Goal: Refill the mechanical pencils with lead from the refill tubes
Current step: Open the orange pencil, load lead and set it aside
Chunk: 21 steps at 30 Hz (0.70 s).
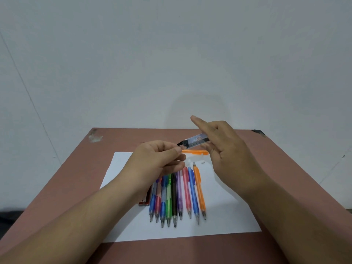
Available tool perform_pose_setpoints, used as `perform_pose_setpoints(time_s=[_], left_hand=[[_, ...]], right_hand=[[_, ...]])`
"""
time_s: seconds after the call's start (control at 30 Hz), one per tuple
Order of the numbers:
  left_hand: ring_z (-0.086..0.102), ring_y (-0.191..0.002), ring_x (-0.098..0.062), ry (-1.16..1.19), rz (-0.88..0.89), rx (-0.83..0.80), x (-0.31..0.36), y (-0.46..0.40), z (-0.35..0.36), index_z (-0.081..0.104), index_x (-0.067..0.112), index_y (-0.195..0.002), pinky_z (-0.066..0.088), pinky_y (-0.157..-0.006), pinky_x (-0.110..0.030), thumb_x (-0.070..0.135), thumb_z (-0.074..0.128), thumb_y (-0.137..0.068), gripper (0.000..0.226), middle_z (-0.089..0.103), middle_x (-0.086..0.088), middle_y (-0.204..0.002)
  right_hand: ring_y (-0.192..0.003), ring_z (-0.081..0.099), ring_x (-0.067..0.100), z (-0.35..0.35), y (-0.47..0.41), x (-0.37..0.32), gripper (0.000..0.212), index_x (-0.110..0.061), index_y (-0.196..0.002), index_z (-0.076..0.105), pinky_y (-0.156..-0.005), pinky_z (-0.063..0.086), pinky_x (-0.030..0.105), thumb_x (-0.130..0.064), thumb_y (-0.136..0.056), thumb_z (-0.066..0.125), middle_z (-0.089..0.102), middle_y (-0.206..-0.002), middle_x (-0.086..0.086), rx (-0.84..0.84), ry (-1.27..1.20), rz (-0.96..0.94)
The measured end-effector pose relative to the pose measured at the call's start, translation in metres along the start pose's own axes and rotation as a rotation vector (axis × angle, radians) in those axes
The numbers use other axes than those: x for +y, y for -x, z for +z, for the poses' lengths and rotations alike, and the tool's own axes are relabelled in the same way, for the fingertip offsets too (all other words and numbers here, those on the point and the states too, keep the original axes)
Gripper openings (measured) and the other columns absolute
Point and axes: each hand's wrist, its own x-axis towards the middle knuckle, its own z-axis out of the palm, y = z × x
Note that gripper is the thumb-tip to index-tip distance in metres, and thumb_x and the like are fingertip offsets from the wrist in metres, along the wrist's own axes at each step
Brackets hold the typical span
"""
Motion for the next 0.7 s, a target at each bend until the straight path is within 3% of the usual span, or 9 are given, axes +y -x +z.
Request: perform_pose_setpoints(time_s=[0.33,0.7], left_hand=[[0.074,-0.081,-0.017,-0.132,0.068,0.016,-0.0006,0.0006,0.0008,0.074,0.011,-0.097,0.061,-0.081,-0.033,0.032,0.068,-0.091,0.022,0.078,-0.002,-0.09],[0.075,-0.086,-0.021,-0.175,0.087,0.019,0.0006,0.0013,0.0002,0.074,0.012,-0.094,0.062,-0.083,-0.034,0.035,0.066,-0.092,0.024,0.078,-0.001,-0.089]], right_hand=[[-0.098,0.048,0.01,-0.0015,0.0001,-0.0035,0.08,-0.054,-0.15,0.017,-0.077,0.052,0.021,-0.007,-0.101,0.058,0.042,-0.111,-0.013,0.004,-0.025,0.008],[-0.097,0.049,0.008,-0.0037,0.0009,-0.0055,0.069,-0.047,-0.154,0.024,-0.082,0.048,0.016,-0.013,-0.102,0.055,0.046,-0.113,-0.009,-0.014,-0.043,0.035]])
